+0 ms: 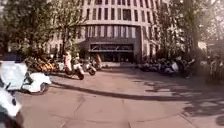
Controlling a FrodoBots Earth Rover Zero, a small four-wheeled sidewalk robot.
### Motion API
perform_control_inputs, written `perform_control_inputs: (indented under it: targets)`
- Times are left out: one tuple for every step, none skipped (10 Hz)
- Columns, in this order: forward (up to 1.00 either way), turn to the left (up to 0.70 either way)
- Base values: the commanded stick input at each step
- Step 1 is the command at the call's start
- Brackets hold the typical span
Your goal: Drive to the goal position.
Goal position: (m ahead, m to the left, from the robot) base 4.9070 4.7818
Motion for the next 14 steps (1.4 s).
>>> perform_control_inputs:
  targets:
    - [0.70,0.00]
    - [0.70,0.00]
    - [0.70,0.00]
    - [0.70,0.00]
    - [0.70,0.00]
    - [0.70,0.00]
    - [0.70,0.00]
    - [0.70,0.00]
    - [0.70,0.00]
    - [0.70,0.00]
    - [0.70,0.00]
    - [0.70,0.00]
    - [0.70,0.00]
    - [0.70,0.00]
